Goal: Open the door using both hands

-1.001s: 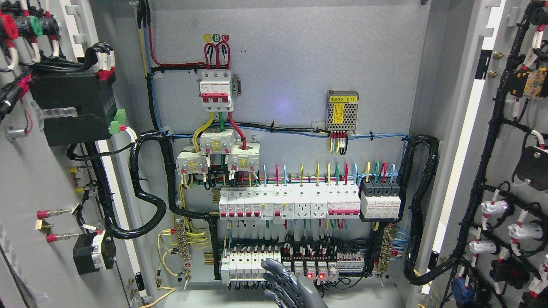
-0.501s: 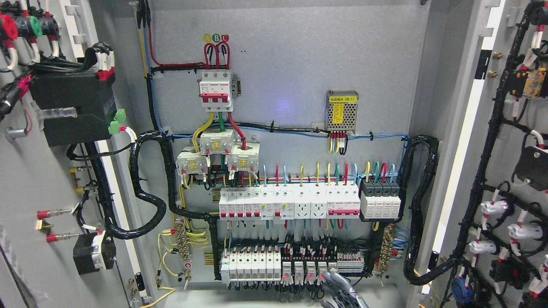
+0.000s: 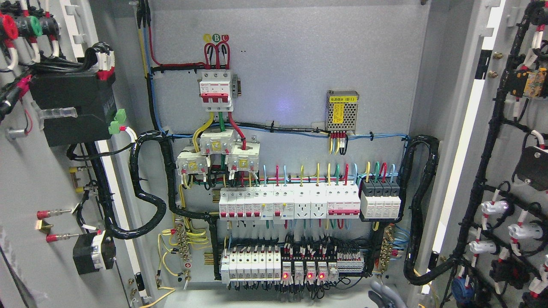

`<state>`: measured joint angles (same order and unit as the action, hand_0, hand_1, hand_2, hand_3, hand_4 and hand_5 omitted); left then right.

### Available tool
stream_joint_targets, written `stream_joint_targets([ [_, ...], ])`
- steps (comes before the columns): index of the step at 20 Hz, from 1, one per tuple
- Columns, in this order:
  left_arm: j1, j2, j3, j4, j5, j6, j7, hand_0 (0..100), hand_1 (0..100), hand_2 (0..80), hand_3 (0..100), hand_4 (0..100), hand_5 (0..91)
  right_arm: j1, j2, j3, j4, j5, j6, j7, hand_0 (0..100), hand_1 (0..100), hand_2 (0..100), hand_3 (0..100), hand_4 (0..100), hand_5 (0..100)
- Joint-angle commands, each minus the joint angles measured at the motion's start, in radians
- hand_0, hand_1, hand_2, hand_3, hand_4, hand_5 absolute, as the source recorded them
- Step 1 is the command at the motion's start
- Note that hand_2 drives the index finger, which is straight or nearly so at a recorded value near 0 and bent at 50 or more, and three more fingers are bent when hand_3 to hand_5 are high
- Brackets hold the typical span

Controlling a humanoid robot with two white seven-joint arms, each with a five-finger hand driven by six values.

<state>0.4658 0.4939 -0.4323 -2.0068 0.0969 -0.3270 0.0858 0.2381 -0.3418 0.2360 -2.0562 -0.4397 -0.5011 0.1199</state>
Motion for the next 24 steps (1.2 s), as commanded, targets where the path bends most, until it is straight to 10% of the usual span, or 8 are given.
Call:
stream_joint_targets([
  [1, -0.059, 0.011, -0.022, -0.07, -0.002, -0.024, 0.0, 0, 0, 0.0, 0, 0, 0.0, 0.07, -0.111, -0.093, -0.03, 0.118, -0.069, -0.003, 19, 0, 0, 0, 0, 0],
  [24, -0.193, -0.15, 0.105, -0.089, 0.003, -0.178, 0.003, 0, 0, 0.0, 0, 0, 0.0, 0.125, -0.108, -0.29, -0.035, -0.017, -0.093, -0.011, 19, 0, 0, 0, 0, 0],
])
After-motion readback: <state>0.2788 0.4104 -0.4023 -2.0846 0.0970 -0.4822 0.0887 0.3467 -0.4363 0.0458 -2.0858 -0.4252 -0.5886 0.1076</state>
